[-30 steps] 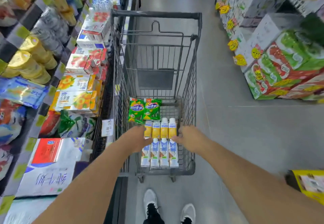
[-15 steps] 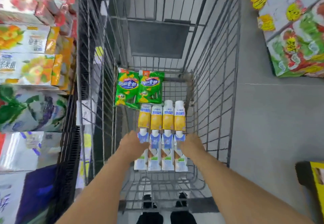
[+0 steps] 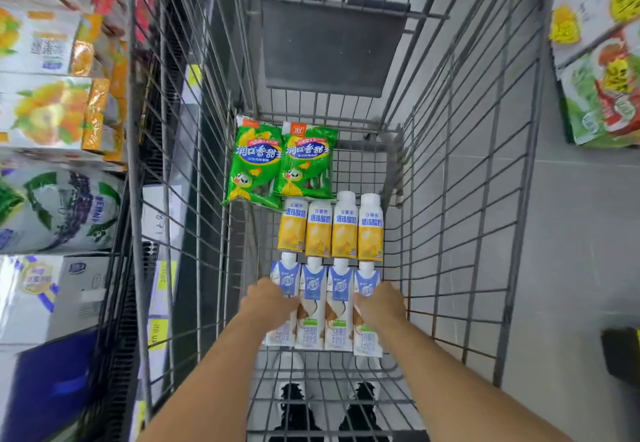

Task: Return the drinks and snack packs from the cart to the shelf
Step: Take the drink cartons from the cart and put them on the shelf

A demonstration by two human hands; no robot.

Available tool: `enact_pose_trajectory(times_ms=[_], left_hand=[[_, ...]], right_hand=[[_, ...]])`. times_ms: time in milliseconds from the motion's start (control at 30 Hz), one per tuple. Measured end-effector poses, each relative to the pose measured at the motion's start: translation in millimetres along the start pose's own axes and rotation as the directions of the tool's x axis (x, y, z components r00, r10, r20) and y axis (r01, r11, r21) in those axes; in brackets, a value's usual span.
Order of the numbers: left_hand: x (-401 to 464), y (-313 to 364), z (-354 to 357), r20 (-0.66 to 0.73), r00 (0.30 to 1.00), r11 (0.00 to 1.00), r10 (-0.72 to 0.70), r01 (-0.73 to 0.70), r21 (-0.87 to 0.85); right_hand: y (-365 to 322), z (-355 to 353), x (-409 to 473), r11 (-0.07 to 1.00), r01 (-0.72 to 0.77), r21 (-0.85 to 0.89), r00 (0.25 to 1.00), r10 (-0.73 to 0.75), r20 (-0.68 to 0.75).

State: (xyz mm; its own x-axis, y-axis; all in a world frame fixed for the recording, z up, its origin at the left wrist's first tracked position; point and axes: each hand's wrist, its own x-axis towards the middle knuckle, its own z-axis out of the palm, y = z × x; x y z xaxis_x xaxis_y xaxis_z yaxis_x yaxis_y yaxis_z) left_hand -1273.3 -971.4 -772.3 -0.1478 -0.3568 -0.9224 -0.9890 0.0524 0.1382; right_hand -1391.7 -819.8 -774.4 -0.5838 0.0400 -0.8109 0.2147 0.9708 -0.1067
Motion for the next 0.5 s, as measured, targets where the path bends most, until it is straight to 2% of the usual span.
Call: enact_pose_trajectory(times_ms=[67, 200, 300, 400, 500], left_hand=[[2, -2, -3, 0.001, 1.0, 1.0, -0.016, 0.016, 0.024], [-2, -3, -6, 0.005, 0.999, 0.999, -0.035, 0.035, -0.038], [-14, -3, -8, -0.015, 1.0, 0.997, -0.024, 0.023, -0.071], [-36, -6, -16, 0.03, 0.999, 0.969, -0.012, 0.019, -0.247], [-78, -5, -34, -0.041, 0.997, 0.885, 0.062, -0.074, -0.461]], right_hand=[[1, 2, 2, 0.998, 0.04, -0.038, 0.999, -0.041, -0.002], [-1, -3, -5, 0.993, 0.054, 0.106, 0.998, -0.056, 0.016], [1, -9, -15, 0.987, 0.16, 0.013, 0.987, -0.16, -0.011], [-5, -25, -35, 0.979, 0.2, 0.046, 0.98, -0.199, -0.023], [-20, -58, -66, 0.959, 0.27, 0.086, 0.963, -0.27, -0.009]])
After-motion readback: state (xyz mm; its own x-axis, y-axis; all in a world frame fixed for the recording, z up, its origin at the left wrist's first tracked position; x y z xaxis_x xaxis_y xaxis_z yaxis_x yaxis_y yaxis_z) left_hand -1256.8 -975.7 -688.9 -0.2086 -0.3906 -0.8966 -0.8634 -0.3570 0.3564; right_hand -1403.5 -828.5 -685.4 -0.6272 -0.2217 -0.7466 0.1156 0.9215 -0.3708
